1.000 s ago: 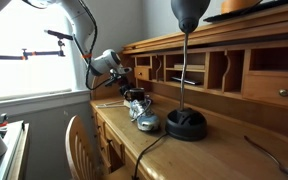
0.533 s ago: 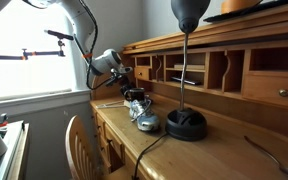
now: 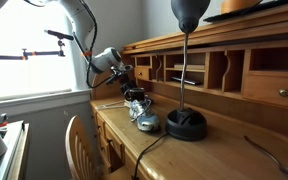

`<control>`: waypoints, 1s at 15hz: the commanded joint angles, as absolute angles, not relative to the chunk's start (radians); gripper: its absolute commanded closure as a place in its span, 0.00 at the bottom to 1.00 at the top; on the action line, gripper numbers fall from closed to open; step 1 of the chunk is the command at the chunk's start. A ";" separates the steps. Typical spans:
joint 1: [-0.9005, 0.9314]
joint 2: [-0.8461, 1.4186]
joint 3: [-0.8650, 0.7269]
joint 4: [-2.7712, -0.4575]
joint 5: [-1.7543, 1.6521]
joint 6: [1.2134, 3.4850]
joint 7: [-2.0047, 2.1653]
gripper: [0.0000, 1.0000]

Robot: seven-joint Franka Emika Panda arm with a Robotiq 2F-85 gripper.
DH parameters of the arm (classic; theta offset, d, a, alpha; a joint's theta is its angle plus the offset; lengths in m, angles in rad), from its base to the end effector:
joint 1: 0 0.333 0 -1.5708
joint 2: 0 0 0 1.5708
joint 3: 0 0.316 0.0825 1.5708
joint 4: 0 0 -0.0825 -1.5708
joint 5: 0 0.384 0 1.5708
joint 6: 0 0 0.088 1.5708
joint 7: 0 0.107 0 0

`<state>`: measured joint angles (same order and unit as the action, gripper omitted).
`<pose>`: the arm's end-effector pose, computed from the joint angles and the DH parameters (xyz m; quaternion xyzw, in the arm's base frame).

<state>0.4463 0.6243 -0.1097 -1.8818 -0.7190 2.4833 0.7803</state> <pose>0.5939 0.2136 0.1735 0.9668 0.0787 0.1151 0.2140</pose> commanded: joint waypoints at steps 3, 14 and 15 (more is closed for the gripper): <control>0.438 0.612 -0.106 -1.890 -0.742 2.441 0.797 0.00; 0.437 0.600 -0.106 -1.887 -0.774 2.407 0.796 0.00; 0.435 0.598 -0.104 -1.886 -0.776 2.402 0.794 0.00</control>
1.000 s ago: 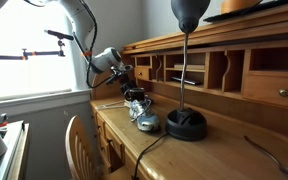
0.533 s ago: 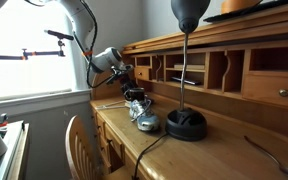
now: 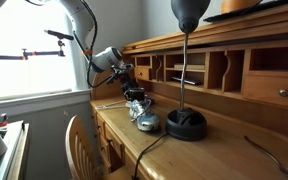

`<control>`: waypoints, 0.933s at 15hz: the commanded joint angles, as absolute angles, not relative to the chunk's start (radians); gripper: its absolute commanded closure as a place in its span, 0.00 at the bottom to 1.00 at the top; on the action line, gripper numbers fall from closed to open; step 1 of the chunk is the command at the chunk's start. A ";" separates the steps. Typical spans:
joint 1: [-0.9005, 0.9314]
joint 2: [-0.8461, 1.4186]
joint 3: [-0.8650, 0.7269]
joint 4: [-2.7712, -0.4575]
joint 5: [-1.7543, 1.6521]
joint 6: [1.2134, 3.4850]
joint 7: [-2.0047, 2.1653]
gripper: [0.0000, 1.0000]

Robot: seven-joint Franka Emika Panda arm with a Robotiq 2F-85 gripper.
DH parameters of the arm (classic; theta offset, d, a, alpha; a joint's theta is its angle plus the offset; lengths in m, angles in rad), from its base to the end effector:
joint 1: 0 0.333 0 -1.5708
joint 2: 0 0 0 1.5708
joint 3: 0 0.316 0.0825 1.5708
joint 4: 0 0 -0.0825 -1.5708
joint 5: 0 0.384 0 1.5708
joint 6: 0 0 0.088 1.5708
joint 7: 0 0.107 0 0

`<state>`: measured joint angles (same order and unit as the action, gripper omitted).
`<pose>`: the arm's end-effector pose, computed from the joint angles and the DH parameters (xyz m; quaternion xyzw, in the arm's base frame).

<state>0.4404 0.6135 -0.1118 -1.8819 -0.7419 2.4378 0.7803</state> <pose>0.5951 0.2043 0.1777 0.9628 0.0774 0.1082 0.2354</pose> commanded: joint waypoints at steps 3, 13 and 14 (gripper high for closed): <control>0.433 0.594 -0.102 -1.883 -0.796 2.390 0.798 0.00; 0.420 0.603 -0.084 -1.891 -0.828 2.359 0.801 0.00; 0.418 0.603 -0.084 -1.891 -0.831 2.359 0.802 0.00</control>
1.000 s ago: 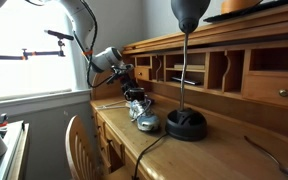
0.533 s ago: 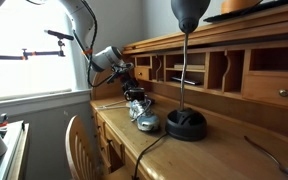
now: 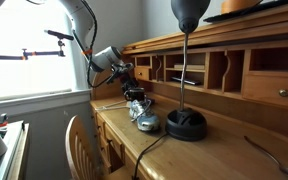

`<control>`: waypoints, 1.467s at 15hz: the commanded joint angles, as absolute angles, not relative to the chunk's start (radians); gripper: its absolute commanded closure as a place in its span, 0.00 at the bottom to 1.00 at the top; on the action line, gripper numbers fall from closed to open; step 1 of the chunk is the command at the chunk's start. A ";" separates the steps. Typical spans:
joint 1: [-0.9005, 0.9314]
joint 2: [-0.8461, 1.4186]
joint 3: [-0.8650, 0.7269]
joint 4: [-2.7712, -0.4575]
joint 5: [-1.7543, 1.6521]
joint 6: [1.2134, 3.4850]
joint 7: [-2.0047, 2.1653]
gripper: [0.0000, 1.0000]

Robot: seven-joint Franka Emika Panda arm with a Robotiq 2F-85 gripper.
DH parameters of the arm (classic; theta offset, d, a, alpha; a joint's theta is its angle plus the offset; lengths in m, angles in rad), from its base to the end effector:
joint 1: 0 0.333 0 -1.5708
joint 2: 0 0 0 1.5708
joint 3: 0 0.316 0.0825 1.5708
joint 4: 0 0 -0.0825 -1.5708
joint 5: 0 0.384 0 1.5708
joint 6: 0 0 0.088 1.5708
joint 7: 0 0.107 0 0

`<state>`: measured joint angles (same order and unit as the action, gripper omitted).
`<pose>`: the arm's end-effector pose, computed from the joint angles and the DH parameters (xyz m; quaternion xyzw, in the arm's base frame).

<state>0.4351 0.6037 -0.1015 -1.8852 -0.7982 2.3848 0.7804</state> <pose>0.5923 0.2005 0.1797 0.9543 0.0933 0.1026 0.2647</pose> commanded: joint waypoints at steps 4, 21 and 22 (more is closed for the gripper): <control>0.411 0.602 -0.079 -1.898 -0.833 2.354 0.800 0.00; 0.404 0.590 -0.051 -1.922 -0.833 2.319 0.800 0.00; 0.403 0.589 -0.051 -1.922 -0.833 2.318 0.800 0.00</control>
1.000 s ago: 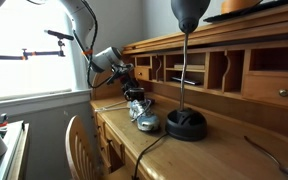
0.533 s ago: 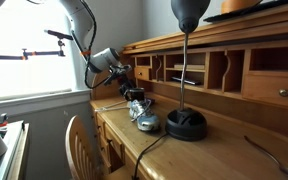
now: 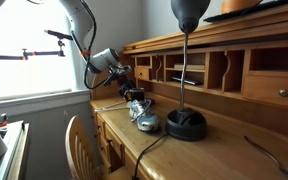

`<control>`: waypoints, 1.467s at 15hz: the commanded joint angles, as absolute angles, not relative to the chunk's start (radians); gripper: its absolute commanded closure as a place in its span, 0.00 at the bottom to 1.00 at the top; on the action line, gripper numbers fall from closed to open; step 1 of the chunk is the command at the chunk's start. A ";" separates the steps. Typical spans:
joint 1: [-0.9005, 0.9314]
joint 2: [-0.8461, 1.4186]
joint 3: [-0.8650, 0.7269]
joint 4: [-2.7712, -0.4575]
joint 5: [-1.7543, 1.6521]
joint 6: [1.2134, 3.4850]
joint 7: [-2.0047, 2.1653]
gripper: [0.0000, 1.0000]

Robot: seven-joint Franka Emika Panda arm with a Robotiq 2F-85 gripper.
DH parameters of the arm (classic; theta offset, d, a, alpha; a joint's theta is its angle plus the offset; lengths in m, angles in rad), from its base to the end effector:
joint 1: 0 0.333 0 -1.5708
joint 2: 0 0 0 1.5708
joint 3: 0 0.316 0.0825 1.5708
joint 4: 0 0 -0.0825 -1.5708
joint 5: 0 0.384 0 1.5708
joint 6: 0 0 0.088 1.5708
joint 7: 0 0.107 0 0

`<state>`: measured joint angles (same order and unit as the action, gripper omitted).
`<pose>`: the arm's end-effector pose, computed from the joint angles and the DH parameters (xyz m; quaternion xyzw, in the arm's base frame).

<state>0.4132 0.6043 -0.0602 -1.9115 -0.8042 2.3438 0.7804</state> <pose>0.5774 0.2020 0.1665 0.9536 0.0997 0.0765 0.2735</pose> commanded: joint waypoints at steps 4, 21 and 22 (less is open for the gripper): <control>0.398 0.581 -0.051 -1.924 -0.833 2.309 0.800 0.00; 0.367 0.623 -0.058 -1.899 -0.864 2.375 0.916 0.00; 0.363 0.627 -0.059 -1.899 -0.866 2.382 0.930 0.00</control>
